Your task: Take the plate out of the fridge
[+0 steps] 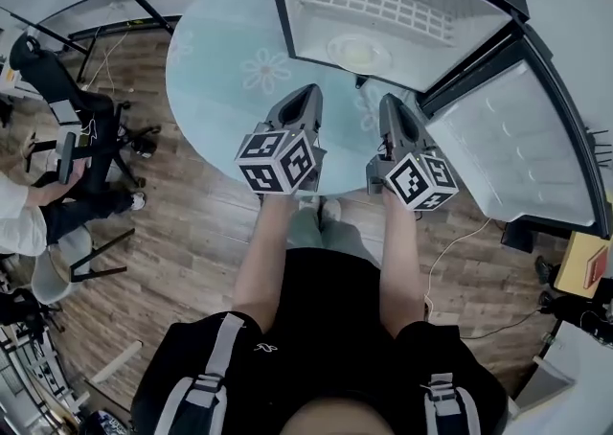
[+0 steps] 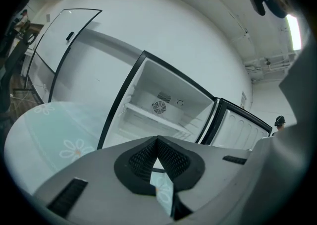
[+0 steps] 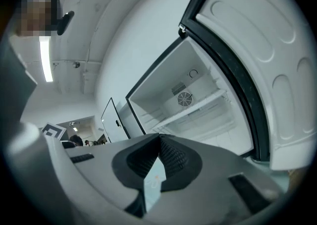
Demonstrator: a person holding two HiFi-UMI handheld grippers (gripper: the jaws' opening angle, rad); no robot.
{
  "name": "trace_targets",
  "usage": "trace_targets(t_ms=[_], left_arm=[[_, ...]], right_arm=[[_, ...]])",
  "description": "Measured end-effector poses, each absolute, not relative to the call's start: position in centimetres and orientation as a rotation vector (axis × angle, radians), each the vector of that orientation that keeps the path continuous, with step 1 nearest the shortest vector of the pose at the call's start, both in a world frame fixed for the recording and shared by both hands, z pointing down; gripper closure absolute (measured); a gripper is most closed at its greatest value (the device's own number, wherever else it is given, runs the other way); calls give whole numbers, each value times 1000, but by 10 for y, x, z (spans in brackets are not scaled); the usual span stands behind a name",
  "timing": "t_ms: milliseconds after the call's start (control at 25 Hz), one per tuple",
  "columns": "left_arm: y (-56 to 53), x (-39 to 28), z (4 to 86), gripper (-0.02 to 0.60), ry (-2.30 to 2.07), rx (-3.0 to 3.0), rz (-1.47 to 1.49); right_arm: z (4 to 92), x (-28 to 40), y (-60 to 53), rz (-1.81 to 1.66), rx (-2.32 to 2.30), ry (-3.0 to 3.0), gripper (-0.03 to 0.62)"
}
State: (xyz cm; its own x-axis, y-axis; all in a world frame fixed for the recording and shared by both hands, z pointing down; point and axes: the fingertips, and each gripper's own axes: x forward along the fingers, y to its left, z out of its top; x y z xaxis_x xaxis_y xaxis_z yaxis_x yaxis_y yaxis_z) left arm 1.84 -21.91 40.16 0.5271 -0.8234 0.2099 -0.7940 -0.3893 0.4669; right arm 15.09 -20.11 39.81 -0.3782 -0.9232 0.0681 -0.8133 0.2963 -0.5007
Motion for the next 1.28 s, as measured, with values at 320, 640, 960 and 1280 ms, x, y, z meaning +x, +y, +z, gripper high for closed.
trace_targets(t_ms=[320, 640, 960, 1280], left_arm=[[-233, 26, 434, 580, -1230, 2189, -39], [-246, 46, 449, 580, -1152, 2173, -32], [-265, 53, 467, 580, -1130, 2125, -26], [-285, 54, 498, 580, -1104, 2051, -3]], right_arm=[[430, 146, -217, -813, -1605, 2280, 588], [446, 157, -226, -862, -1646, 2240, 588], [454, 161, -239, -889, -1665, 2228, 588], [476, 163, -258, -965, -1671, 2190, 588]])
